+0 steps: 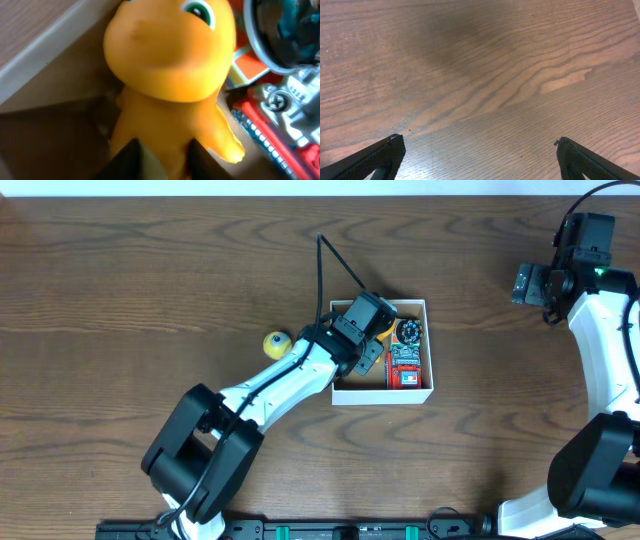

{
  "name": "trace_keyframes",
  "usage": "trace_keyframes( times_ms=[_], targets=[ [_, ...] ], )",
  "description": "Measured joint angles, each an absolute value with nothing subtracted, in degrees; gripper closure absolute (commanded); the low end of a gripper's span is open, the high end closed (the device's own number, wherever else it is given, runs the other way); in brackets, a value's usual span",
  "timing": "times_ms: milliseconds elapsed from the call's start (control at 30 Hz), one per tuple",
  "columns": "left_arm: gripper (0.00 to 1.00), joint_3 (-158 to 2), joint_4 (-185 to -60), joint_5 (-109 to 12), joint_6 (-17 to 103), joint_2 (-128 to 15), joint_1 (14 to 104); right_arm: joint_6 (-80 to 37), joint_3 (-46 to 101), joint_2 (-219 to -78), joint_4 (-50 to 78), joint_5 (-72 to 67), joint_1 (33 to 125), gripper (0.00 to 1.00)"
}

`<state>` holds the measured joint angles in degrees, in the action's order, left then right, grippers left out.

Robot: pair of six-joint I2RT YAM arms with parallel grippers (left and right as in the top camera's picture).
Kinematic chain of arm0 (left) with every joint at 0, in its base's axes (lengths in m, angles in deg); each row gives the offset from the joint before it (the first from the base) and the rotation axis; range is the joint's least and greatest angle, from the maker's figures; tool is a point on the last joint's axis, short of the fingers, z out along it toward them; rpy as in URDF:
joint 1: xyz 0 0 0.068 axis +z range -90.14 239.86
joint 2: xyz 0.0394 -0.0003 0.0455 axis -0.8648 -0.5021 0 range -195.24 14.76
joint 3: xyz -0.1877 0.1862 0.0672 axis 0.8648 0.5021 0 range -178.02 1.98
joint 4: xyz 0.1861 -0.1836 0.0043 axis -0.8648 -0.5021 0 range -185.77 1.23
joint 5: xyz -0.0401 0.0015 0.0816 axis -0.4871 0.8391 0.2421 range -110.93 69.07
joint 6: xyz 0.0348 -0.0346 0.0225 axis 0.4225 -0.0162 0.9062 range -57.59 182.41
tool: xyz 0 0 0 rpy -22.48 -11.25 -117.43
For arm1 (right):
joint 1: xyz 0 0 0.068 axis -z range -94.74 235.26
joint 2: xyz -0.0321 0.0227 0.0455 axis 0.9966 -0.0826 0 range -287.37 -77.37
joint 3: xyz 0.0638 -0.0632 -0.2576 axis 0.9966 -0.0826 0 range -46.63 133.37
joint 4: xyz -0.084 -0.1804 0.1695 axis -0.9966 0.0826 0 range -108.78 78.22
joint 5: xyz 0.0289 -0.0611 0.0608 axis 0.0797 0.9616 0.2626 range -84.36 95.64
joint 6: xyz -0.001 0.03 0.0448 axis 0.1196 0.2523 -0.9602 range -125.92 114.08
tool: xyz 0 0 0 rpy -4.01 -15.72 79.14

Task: Pack container
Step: 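Lower the dinosaur into the box beside the car with left gripper, then open left gripper and raise it out of the box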

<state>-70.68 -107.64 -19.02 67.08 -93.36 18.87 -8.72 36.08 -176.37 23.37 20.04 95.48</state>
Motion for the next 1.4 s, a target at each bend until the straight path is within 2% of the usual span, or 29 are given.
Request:
trace_keyframes(
  times_ms=[33,400,667,867,1067,1400],
  targets=[
    [0.94,-70.7,-107.5,-19.0,67.3,-93.6,18.9,-8.7,36.1,-176.4,23.4,20.0,95.5,0.01],
    [0.94,-70.7,-106.8,-19.0,68.7,-93.6,18.9,-8.7,36.1,-176.4,23.4,20.0,95.5,0.01],
    [0.94,-70.7,-108.4,-19.1,66.7,-86.6,18.9,-8.7,36.1,-176.4,23.4,20.0,95.5,0.01],
    [0.94,-70.7,-111.9,-19.1,60.5,-79.0,18.9,-8.7,36.1,-176.4,23.4,20.0,95.5,0.01],
    [0.94,-70.7,-116.9,-19.1,51.7,-78.8,18.9,-8.7,36.1,-176.4,23.4,20.0,95.5,0.01],
    [0.94,-70.7,-117.0,-19.1,40.3,-78.9,18.8,-8.7,36.1,-176.4,23.4,20.0,95.5,0.01]
  ],
)
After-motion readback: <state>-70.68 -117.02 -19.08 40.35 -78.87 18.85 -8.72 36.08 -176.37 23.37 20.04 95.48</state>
